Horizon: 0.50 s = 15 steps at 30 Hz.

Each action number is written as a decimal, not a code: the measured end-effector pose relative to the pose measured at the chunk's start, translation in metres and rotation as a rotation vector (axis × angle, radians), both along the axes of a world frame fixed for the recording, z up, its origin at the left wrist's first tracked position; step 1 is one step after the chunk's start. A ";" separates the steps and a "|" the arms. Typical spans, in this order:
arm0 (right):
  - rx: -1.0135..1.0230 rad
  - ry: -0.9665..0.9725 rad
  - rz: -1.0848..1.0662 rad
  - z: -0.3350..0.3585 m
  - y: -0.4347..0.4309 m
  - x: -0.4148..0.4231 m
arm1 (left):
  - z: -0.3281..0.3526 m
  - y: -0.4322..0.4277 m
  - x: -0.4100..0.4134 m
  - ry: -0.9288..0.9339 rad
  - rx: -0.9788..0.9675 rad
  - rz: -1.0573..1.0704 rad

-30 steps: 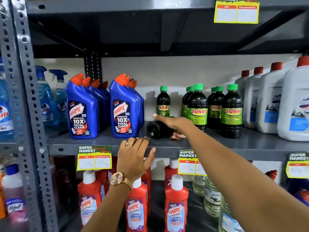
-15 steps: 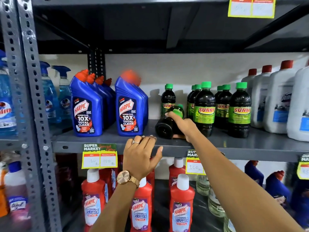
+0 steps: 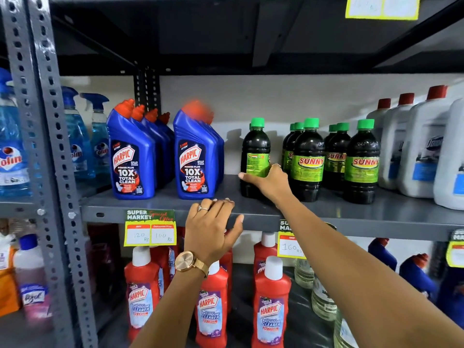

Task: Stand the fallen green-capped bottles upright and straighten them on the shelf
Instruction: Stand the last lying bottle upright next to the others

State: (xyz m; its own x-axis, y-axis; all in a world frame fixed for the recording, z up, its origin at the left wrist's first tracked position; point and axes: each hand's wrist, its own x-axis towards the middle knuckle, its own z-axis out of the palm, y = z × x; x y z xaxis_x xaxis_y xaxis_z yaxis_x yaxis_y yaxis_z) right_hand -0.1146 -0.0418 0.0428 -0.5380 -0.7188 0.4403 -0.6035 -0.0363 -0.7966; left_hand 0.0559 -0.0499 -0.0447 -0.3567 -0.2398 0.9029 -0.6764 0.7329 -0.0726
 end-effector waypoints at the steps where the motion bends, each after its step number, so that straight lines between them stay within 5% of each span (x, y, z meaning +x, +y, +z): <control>1: -0.005 -0.043 0.037 -0.001 0.001 0.000 | 0.000 0.001 0.000 0.000 0.008 -0.002; 5: -0.047 -0.113 0.106 -0.004 -0.001 -0.005 | 0.000 0.002 -0.001 0.020 0.038 -0.011; 11: 0.001 0.097 -0.094 -0.004 -0.006 -0.002 | 0.000 0.004 -0.001 0.044 0.069 -0.039; 15: 0.049 -0.100 0.057 -0.005 -0.006 -0.006 | 0.001 0.003 -0.001 0.055 0.054 -0.034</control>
State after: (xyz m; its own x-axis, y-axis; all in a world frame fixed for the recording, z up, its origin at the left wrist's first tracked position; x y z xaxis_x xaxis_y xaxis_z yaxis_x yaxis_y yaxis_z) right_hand -0.1201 -0.0480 0.0376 -0.5352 -0.7687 0.3501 -0.5194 -0.0273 -0.8541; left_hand 0.0546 -0.0466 -0.0438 -0.3160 -0.2773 0.9073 -0.6531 0.7573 0.0040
